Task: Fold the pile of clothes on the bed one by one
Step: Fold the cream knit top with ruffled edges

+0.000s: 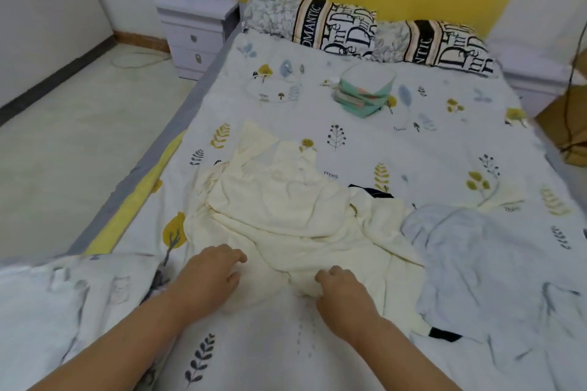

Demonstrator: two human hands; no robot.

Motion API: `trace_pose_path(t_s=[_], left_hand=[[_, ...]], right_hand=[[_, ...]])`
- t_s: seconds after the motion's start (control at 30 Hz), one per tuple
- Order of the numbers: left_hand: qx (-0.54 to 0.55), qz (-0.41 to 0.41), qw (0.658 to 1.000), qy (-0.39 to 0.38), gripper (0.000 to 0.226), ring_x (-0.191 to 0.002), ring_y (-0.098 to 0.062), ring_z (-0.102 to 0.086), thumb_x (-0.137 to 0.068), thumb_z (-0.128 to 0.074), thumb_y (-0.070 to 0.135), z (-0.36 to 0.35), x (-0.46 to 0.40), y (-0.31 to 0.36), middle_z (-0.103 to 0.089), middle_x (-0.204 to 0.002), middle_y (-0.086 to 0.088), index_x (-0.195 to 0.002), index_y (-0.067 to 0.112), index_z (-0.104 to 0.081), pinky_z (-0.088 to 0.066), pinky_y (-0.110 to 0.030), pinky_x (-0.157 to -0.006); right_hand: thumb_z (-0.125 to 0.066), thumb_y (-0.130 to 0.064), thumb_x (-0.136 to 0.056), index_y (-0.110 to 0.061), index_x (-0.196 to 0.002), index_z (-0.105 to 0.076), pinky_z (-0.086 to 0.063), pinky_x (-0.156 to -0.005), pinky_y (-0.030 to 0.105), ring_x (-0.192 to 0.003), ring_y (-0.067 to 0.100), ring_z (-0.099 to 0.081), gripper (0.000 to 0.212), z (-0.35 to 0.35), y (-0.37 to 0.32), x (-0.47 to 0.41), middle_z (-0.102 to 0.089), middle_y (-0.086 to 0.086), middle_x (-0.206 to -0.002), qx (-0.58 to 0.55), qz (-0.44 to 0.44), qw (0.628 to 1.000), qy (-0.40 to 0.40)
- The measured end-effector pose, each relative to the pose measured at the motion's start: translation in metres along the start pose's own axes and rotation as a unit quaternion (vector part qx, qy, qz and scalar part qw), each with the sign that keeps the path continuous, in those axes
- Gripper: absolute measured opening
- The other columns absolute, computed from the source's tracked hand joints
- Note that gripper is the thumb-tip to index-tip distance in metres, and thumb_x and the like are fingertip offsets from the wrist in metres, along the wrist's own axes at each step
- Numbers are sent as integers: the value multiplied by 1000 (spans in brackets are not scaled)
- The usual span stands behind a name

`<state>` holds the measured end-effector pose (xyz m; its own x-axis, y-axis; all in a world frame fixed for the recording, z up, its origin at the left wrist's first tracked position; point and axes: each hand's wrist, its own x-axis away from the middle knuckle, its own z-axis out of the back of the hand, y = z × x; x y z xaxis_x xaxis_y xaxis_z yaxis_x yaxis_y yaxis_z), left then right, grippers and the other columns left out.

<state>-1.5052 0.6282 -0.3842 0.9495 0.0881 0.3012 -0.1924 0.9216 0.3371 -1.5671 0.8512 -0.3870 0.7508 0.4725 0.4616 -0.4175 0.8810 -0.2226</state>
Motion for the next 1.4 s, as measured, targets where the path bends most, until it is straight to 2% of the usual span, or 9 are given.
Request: trace_pose_path(t_s=[0.23, 0.5, 0.6, 0.73, 0.93, 1.0, 1.13, 1.2, 1.4], left_hand=[[-62, 69, 996, 13, 57, -141, -18, -20, -93, -42, 25, -46, -84, 3, -13, -156, -2, -146, 23, -22, -26, -28, -108], [-134, 123, 983, 6, 72, -143, -33, 12, -93, -40, 15, -63, -160, -31, 21, -155, -5, -148, 32, 3, -3, -49, -115], [-176, 106, 979, -14, 50, -144, -29, 7, -96, -36, 19, -63, -175, -41, 1, -157, -2, -144, 28, -25, -2, -51, -114], [-81, 63, 993, 57, 15, -107, -28, -56, -97, -34, 20, -49, -171, -34, -61, -106, -10, -95, 20, -49, -41, -37, -90], [95, -26, 978, 183, 15, -75, -20, -61, -95, -44, 22, 0, -123, 12, -65, -79, 1, -90, 18, -58, -45, -34, -66], [144, -77, 966, 201, 17, -66, -4, -54, -93, -44, 24, 20, -100, 39, -57, -68, 13, -79, 26, -53, -39, -18, -59], [159, -169, 954, 188, 11, -70, -3, -47, -83, -42, 26, 51, -54, 92, -49, -72, 18, -80, 31, -51, -34, -15, -62], [150, -235, 942, 185, 9, -66, -5, -49, -83, -45, 26, 64, -32, 115, -55, -71, 9, -81, 28, -53, -41, -22, -60], [184, -327, 915, 148, 10, -78, 4, -55, -71, -71, 24, 114, 16, 152, -66, -75, 9, -78, 16, -72, -45, -11, -72]], right_hand=[[-37, -16, -94, -16, -142, -24, -36, -96, 34, -124, 25, -35, 50, -14, 49, -77, -30, 9, -142, -10, -53, 998, 33], [-39, -16, -93, -32, -148, 9, -9, -113, 52, -142, 35, 14, 74, -34, 50, -162, 25, 7, -154, 26, -58, 996, 61], [-40, -22, -94, -32, -148, -7, -9, -112, 56, -142, 37, 14, 63, -38, 51, -176, 19, 2, -155, 41, -44, 998, 29], [-36, -18, -95, -13, -119, -47, -41, -89, 36, -118, 26, -41, 27, -43, 51, -166, -45, 9, -125, -15, -16, 999, 45], [-41, -20, -96, -14, -114, -52, -36, -79, 25, -109, 20, -46, 23, -19, 46, -113, -50, 5, -114, -160, -63, 982, 78], [-45, -31, -96, -17, -111, -57, -38, -88, 25, -108, 20, -48, 24, 3, 34, -93, -53, 4, -117, -341, -121, 928, 84], [-51, -57, -86, -19, -107, -61, -54, -80, 45, -103, 32, -60, 45, 62, 7, -57, -58, 8, -116, -776, -189, 600, -50], [-57, -45, -88, -3, -107, -65, -52, -85, 47, -100, 35, -64, 46, 89, 1, -42, -64, 18, -114, -848, -145, 502, -93], [-42, 18, -79, 9, -99, -61, -50, -64, 32, -78, 30, -63, 28, 148, 3, 19, -64, 22, -85, -722, -63, 689, 15]])
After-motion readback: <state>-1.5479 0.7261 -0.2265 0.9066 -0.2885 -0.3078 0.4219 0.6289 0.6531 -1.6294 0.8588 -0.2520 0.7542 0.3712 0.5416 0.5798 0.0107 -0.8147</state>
